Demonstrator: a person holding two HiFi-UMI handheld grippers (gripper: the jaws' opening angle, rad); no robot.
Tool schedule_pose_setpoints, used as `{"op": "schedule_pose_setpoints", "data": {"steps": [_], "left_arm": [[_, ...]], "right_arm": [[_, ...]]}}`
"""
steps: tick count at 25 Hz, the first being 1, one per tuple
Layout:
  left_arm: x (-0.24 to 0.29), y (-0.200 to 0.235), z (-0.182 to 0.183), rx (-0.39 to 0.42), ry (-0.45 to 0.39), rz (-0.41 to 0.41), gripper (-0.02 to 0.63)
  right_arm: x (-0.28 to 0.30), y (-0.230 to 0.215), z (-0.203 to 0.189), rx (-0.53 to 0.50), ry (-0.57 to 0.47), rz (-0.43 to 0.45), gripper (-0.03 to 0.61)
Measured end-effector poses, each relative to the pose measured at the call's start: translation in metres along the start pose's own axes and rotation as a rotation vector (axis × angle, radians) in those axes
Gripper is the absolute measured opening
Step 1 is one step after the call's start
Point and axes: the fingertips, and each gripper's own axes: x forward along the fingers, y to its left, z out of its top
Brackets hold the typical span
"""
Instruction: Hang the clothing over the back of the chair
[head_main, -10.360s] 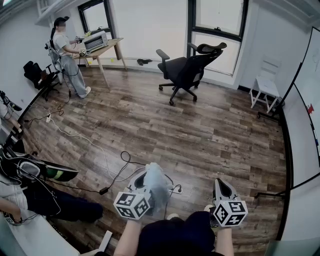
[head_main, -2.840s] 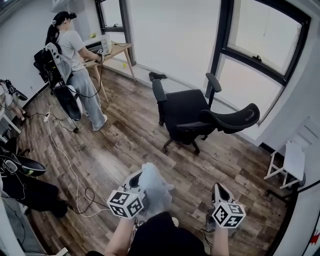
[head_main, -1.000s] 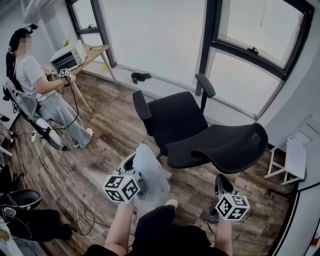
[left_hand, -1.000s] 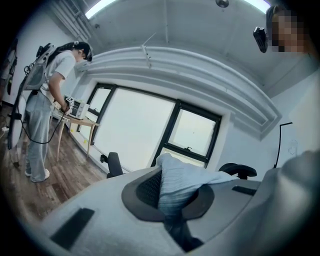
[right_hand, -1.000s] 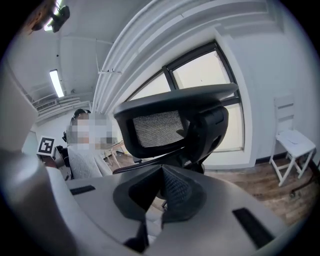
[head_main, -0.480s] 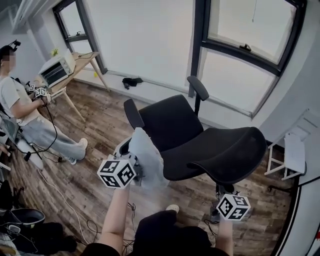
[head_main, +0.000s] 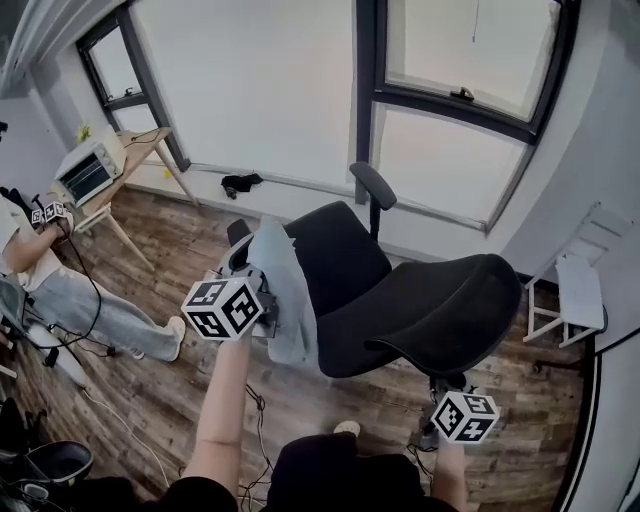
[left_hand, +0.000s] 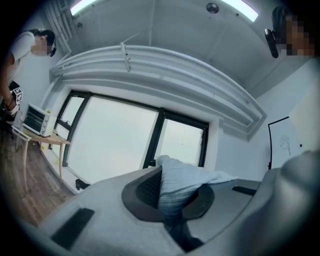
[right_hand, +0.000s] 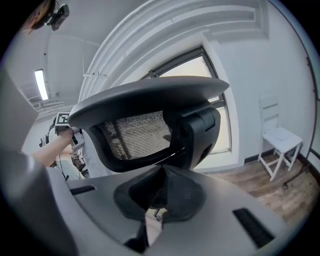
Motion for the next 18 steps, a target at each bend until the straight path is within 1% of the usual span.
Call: {"op": "schedule_pose_setpoints", "data": {"steps": [4, 10, 18], "left_arm": [[0.019, -0.008, 0.019, 0.026, -0.024, -0.047, 0.012], [0.034, -0.031, 0.048, 0.048, -0.084, -0.122, 0.011], [0.035, -0.07, 0.052, 0.078, -0.089, -0.204, 0.012]], "right_arm": [[-0.005, 0.001, 0.0, 0.003, -0.014, -0.018, 0.0], [-0.013, -0.001, 0.004, 0.002, -0.032, -0.038, -0.001], [-0.032, -0.003, 0.001, 0.011, -0.061, -0.051, 0.0]]}}
